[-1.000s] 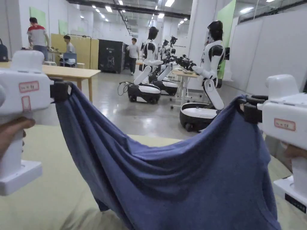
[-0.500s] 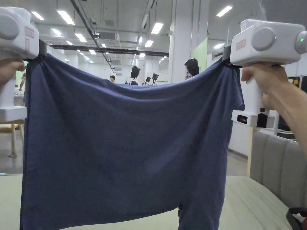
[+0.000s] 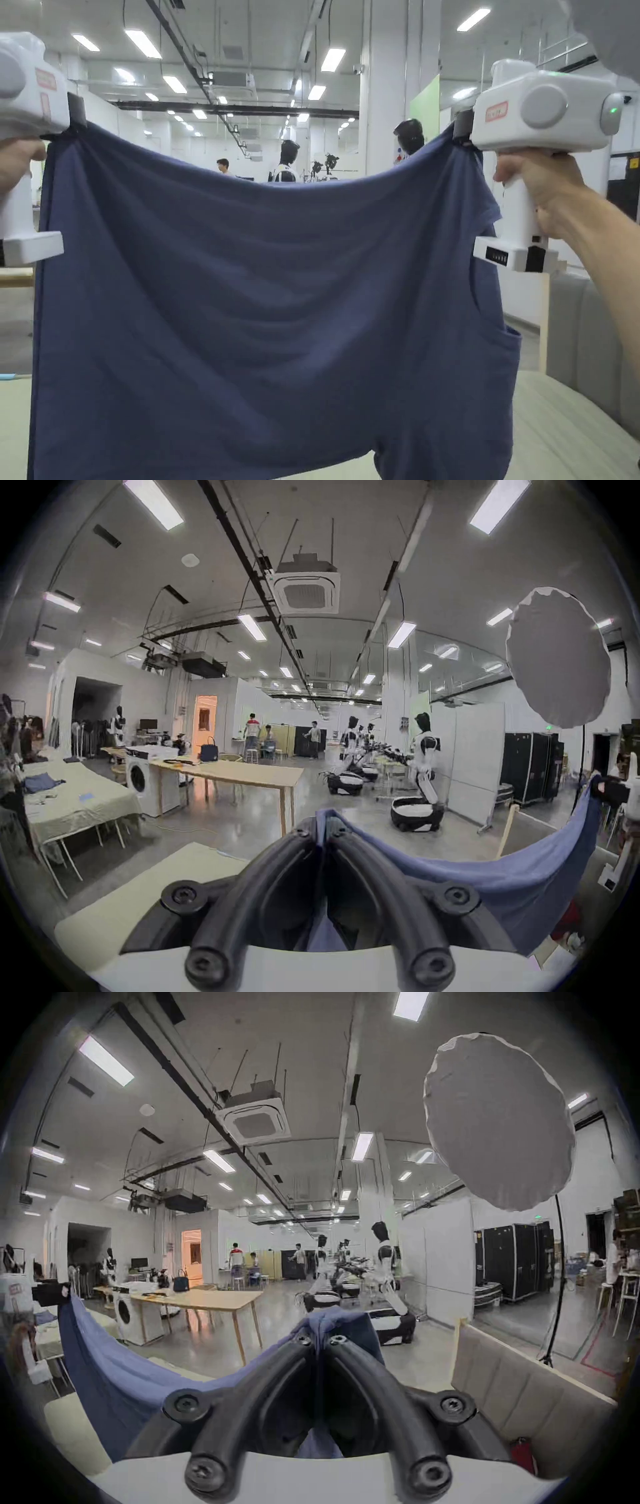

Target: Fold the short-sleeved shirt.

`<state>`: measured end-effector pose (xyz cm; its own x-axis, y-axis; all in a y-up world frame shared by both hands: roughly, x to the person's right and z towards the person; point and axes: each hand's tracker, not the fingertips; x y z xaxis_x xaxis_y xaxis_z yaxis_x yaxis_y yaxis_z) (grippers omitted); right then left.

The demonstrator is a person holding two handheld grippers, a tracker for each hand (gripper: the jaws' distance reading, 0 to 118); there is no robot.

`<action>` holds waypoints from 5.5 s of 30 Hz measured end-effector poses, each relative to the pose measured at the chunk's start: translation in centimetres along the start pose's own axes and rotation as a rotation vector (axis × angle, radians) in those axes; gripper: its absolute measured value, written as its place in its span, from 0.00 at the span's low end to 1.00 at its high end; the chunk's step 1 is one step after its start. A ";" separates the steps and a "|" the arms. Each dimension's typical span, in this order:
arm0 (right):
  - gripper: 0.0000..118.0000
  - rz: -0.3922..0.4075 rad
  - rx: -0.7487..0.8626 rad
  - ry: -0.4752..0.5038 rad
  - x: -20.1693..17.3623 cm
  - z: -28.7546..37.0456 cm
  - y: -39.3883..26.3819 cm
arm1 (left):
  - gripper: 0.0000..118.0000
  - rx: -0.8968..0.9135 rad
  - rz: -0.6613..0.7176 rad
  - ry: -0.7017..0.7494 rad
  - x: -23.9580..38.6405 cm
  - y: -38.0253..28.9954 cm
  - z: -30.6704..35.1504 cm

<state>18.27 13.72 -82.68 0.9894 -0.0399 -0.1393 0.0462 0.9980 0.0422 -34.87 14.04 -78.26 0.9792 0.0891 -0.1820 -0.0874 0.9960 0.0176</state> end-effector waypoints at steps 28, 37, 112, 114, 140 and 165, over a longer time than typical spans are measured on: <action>0.03 -0.110 -0.160 0.117 4.6 0.6 -17.3 | 0.02 -0.191 0.012 -0.126 -2.8 -19.7 -4.3; 0.03 -0.037 -0.232 0.201 5.0 16.8 -23.2 | 0.02 -0.244 0.047 -0.225 -7.1 -27.7 9.4; 0.51 0.197 -0.835 0.187 4.4 40.5 -39.7 | 0.09 -0.683 -0.073 -0.210 -11.2 -51.8 34.4; 0.81 0.220 -0.908 0.203 5.5 38.5 -41.8 | 0.09 -0.679 -0.067 -0.207 -10.8 -51.4 34.6; 0.06 0.062 -0.629 0.143 5.6 28.6 -37.1 | 0.09 -0.526 0.037 -0.262 -8.4 -41.0 25.3; 0.96 -0.010 -0.637 0.042 6.2 21.3 -40.8 | 1.00 -0.722 0.046 -0.222 -9.4 -45.4 19.3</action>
<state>25.48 -28.31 -64.23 0.9825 -0.0607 -0.1759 -0.0478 0.8313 -0.5537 -36.61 -32.01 -58.32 0.9788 0.2045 0.0073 -0.1523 0.7518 -0.6416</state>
